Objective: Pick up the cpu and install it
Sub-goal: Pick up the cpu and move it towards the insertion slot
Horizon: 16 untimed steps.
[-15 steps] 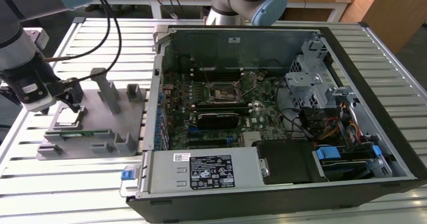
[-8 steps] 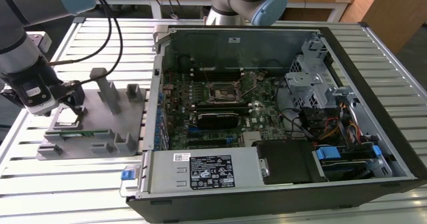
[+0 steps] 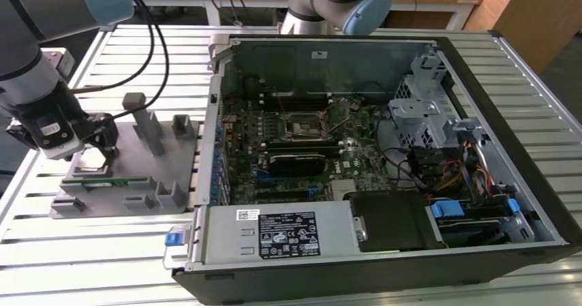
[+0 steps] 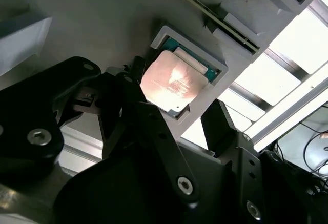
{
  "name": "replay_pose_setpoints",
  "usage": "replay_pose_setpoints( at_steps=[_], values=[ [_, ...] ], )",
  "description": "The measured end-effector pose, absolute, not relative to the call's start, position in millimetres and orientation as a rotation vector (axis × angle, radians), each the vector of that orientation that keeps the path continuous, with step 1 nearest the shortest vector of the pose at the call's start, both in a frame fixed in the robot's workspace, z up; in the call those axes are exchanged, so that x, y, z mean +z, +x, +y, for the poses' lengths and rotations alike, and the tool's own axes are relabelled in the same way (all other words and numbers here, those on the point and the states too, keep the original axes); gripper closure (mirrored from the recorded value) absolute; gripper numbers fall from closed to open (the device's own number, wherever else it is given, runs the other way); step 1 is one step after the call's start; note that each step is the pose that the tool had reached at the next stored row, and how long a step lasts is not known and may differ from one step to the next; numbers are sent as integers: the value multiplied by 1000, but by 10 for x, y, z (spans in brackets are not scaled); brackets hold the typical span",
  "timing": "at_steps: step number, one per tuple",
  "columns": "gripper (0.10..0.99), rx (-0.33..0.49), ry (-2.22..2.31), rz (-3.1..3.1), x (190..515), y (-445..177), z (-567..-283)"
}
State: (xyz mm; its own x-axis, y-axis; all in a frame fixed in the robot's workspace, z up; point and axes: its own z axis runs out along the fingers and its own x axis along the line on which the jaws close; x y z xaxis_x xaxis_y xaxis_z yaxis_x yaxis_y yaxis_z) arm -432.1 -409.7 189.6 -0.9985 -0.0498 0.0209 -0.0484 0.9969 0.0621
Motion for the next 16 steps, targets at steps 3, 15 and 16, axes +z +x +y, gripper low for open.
replay_pose_setpoints(
  at_steps=[3, 15, 16],
  values=[
    [373, -96, 76, -3117, 1872, -4319, -4095],
    [459, -96, 76, -3117, 1854, -4311, -4093],
    [459, -96, 76, -3117, 1854, -4311, -4093]
  ],
)
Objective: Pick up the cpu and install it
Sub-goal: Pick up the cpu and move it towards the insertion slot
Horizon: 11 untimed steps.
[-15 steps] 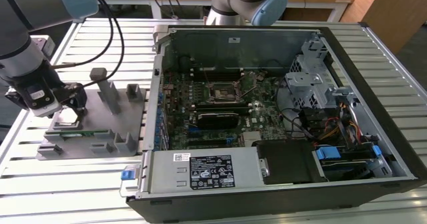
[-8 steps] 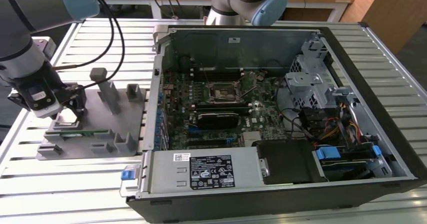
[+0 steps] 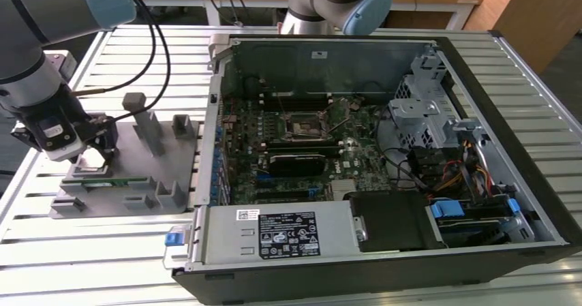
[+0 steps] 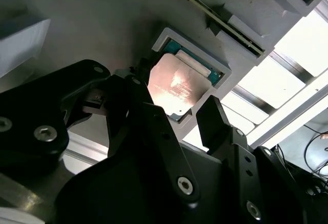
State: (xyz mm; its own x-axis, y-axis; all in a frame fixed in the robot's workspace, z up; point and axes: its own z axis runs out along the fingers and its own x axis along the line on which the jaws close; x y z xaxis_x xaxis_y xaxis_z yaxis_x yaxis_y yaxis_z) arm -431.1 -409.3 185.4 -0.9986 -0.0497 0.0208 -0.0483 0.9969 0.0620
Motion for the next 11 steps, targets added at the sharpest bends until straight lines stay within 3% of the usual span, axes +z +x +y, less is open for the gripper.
replay_pose_setpoints(
  at_steps=[6, 8, 11],
  values=[
    [475, -94, 74, -3117, 1855, -4299, -4102],
    [557, -93, 74, -3117, 1854, -4286, -4102],
    [557, -93, 74, -3117, 1854, -4271, -4102]
  ],
)
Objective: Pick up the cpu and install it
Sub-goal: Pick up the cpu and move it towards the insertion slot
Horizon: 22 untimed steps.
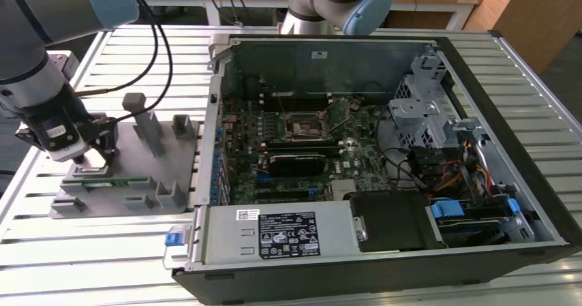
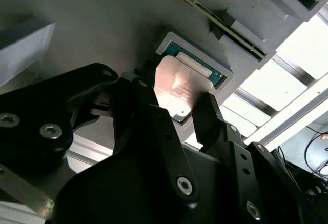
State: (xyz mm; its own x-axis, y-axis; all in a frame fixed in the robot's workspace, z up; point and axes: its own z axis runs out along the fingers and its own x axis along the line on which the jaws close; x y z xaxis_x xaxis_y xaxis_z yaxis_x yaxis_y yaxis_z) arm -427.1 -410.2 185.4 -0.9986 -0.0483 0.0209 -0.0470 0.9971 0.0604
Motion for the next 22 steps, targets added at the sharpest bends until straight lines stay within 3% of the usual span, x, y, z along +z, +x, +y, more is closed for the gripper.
replay_pose_setpoints(
  at_steps=[11, 12, 20, 22],
  values=[
    [545, -90, 75, -3117, 1852, -4269, -4102],
    [482, -89, 74, -3117, 1853, -4269, -4102],
    [482, -79, 74, -3117, 1854, -4270, -4102],
    [553, -79, 74, -3117, 1855, -4270, -4102]
  ],
)
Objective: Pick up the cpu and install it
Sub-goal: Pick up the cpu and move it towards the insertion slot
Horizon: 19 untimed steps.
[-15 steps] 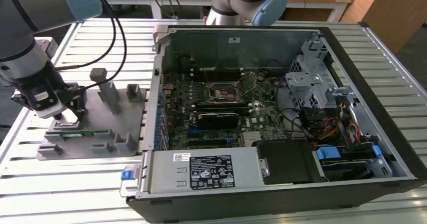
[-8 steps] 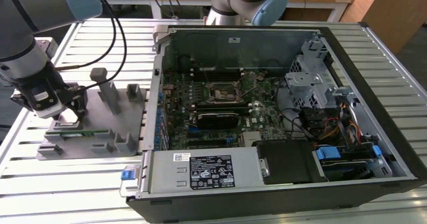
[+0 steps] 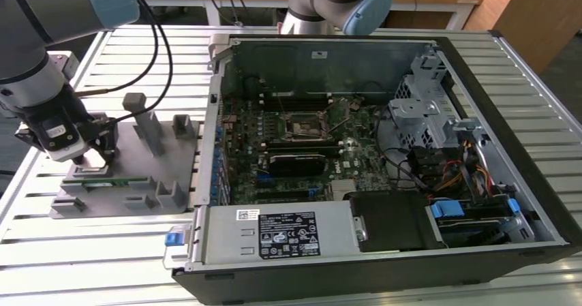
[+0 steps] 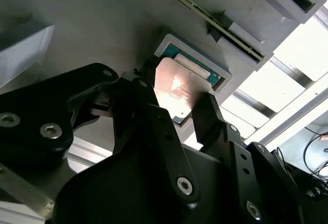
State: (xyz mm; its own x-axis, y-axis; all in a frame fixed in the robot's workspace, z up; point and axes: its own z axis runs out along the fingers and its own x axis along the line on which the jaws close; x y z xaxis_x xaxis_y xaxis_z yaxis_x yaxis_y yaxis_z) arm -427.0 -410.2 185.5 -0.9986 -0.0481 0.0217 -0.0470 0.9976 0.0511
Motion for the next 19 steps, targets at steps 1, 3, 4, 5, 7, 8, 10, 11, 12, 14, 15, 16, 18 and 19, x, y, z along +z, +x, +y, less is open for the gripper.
replay_pose_setpoints(
  at_steps=[1, 3, 4, 5, 7, 8, 10, 11, 12, 14, 15, 16, 18, 19],
  values=[
    [553, -80, 74, -3117, 1854, -4270, -4101],
    [557, -81, 74, -3117, 1854, -4269, -4102],
    [557, -81, 74, -3117, 1859, -4269, -4102],
    [557, -82, 74, -3117, 1869, -4269, -4102],
    [557, -81, 74, -3117, 1898, -4269, -4102],
    [557, -81, 74, -3117, 1915, -4269, -4102],
    [557, -81, 74, -3117, 1947, -4269, -4102],
    [557, -81, 74, -3117, 1963, -4269, -4102],
    [557, -81, 74, -3117, 1980, -4269, -4102],
    [557, -81, 74, -3117, 2004, -4269, -4102],
    [557, -81, 74, -3117, 2013, -4269, -4102],
    [557, -82, 74, -3117, 2021, -4269, -4102],
    [557, -82, 74, -3117, 2041, -4269, -4102],
    [557, -83, 74, -3117, 2056, -4269, -4102]
  ],
)
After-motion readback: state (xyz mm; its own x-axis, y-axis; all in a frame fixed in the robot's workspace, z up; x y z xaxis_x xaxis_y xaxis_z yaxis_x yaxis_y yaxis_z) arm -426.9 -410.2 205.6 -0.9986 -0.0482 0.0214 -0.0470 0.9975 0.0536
